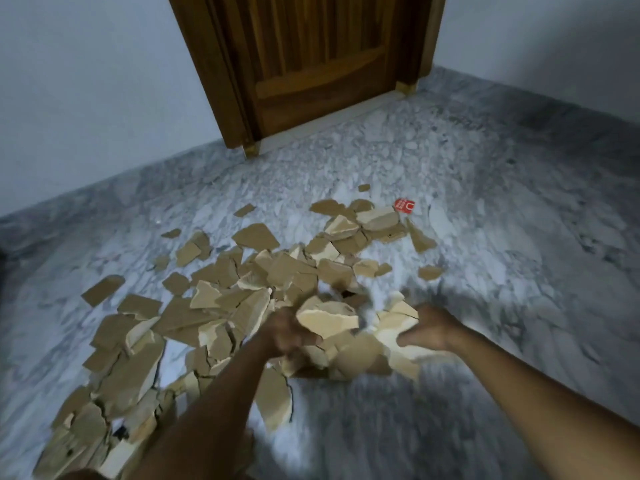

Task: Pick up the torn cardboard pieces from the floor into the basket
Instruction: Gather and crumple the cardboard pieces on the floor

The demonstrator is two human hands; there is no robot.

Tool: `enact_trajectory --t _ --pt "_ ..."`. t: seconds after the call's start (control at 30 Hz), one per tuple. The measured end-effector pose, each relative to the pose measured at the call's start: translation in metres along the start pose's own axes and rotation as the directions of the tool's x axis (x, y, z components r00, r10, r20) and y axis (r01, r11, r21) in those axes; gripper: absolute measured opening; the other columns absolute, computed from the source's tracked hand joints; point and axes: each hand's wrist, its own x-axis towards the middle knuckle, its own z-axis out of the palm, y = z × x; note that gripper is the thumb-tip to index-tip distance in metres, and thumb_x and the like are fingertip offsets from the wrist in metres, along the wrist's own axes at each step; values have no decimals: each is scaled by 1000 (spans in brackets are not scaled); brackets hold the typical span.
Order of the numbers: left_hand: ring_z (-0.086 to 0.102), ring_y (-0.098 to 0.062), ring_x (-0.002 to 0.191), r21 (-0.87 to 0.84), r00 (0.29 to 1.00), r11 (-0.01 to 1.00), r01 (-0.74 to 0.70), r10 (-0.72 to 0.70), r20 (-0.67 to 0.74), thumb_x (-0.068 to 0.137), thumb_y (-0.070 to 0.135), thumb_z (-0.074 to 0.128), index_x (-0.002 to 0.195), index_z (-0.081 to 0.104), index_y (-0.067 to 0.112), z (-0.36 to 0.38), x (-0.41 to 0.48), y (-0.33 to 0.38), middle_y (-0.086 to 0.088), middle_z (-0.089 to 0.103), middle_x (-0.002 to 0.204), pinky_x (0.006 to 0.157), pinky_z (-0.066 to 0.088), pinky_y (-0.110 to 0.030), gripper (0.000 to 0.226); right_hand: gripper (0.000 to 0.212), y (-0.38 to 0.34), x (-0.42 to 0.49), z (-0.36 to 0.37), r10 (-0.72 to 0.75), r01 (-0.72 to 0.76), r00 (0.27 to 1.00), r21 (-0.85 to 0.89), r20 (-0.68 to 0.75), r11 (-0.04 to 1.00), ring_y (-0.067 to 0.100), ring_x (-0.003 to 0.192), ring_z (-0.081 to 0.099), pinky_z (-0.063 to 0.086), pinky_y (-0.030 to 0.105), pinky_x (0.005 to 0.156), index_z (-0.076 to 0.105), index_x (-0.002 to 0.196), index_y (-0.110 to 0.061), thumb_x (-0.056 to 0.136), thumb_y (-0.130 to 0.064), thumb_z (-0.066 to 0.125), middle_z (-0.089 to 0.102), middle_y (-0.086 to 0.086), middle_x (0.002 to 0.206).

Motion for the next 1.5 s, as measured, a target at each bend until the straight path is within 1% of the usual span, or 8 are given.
enact_trajectory --t 0.1,0.33,0.43,0.6,0.73,0.9,1.2,1.5 --pt "63 -13 109 300 995 948 103 -95 -41 64 44 87 126 63 23 -18 -25 -13 8 66 112 81 43 -16 69 85 -31 0 18 -46 49 996 -42 75 998 19 103 64 53 27 77 57 129 -18 54 -52 77 65 2 122" --pt "64 -5 98 196 974 969 151 -180 138 66 31 89 146 39 27 -2 -47 -69 8 68 108 85 48 -16 94 100 -36 12 108 -44 52 998 -220 39 974 37 145 19 38 51 108 13 155 -37 75 -50 73 13 5 160" --pt "61 -1 92 207 980 970 124 -152 129 69 31 87 150 27 34 10 -46 -80 6 62 114 76 42 -9 101 96 -27 14 113 -61 54 998 -295 -17 954 34 140 29 35 49 105 22 153 -29 73 -55 68 24 3 156" --pt "57 -8 100 191 977 967 171 -192 95 55 30 95 134 43 24 11 -39 -83 6 58 120 75 46 -9 95 111 3 11 94 -29 31 995 -21 92 999 27 125 55 50 36 97 20 155 -30 61 -54 72 51 3 145" --pt "60 -17 96 367 970 918 151 -209 124 68 30 85 132 56 22 -1 -39 -80 -4 65 112 61 38 -5 71 99 18 10 53 31 -13 990 -127 134 992 26 117 59 52 33 90 41 144 -18 58 -54 76 57 6 137" --pt "47 -35 124 517 970 841 158 -229 76 74 42 62 137 50 24 32 -40 -93 -12 48 128 103 43 -36 67 69 -3 8 19 45 -21 996 -295 77 955 21 92 64 55 36 84 56 105 -21 48 -59 69 64 -1 106" --pt "61 -27 111 357 982 915 190 -182 -56 89 41 53 137 36 27 56 -41 -112 -8 62 120 94 49 -37 53 57 -29 7 91 -102 72 992 -340 -71 938 26 105 64 46 38 90 58 116 -25 67 -49 74 66 1 117" --pt "54 -25 118 530 982 828 184 -171 -74 89 42 53 133 47 18 57 -31 -112 -9 56 129 99 45 -35 50 57 -52 5 34 -166 54 977 -603 -132 796 26 115 58 34 44 100 56 118 -21 71 -47 73 62 3 120"
